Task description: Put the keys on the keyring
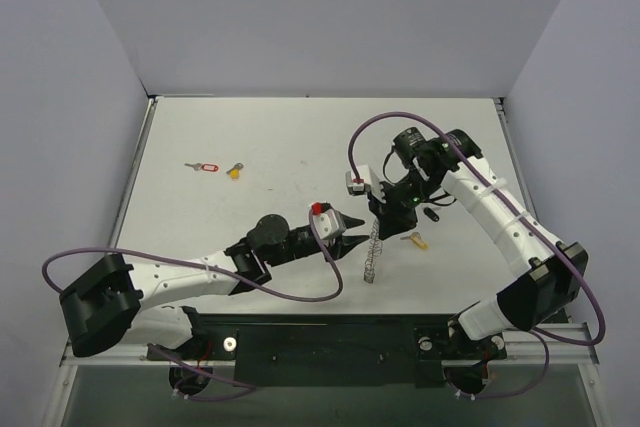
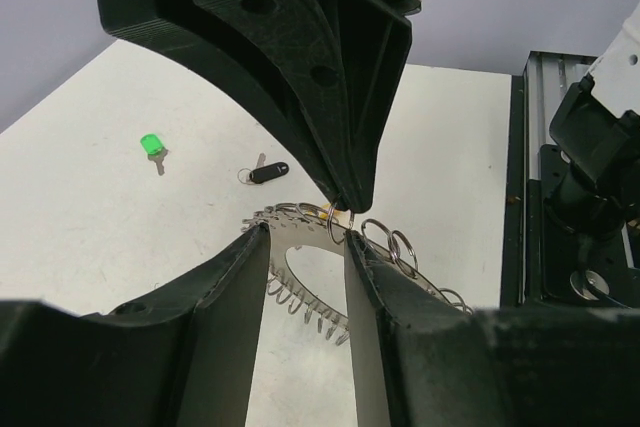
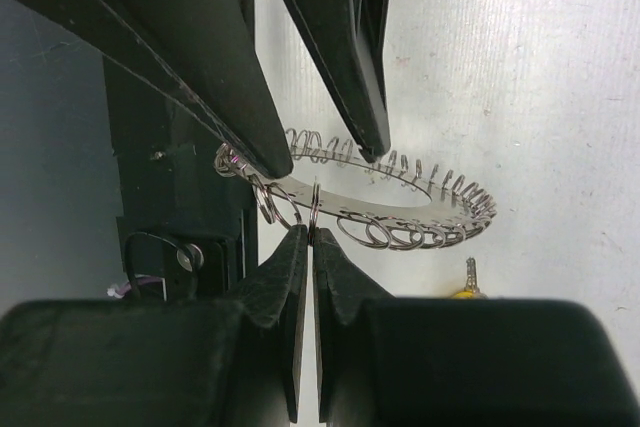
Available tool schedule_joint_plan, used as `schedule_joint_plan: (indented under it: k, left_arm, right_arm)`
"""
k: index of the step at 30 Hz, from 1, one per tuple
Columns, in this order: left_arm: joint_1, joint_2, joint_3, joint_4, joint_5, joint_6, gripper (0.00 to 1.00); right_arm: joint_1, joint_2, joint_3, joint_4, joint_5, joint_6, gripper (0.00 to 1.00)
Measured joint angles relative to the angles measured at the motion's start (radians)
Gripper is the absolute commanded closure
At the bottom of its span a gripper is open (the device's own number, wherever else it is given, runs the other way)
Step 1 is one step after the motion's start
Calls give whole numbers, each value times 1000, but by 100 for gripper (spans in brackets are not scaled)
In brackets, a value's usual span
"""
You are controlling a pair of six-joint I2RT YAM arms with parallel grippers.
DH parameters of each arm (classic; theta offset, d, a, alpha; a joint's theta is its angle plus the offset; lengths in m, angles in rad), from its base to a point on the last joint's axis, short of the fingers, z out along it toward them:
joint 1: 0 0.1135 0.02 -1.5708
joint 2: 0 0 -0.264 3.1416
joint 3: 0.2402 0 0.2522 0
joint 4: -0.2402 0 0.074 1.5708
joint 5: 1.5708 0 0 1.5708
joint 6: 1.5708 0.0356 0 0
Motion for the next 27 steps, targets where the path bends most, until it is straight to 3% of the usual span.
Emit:
schedule_joint_plan:
  k: [22, 24, 27]
  left_arm:
    - [-9, 114, 59, 11, 42, 24, 69]
    - [-9, 114, 60, 14, 44, 22, 77]
    - [-9, 116, 60, 17, 49, 18, 100]
  right_arm:
    - [6, 23, 18, -10, 6, 9, 100]
    - [6, 23, 18, -10, 6, 9, 100]
    - [6, 23, 18, -10, 7, 9, 100]
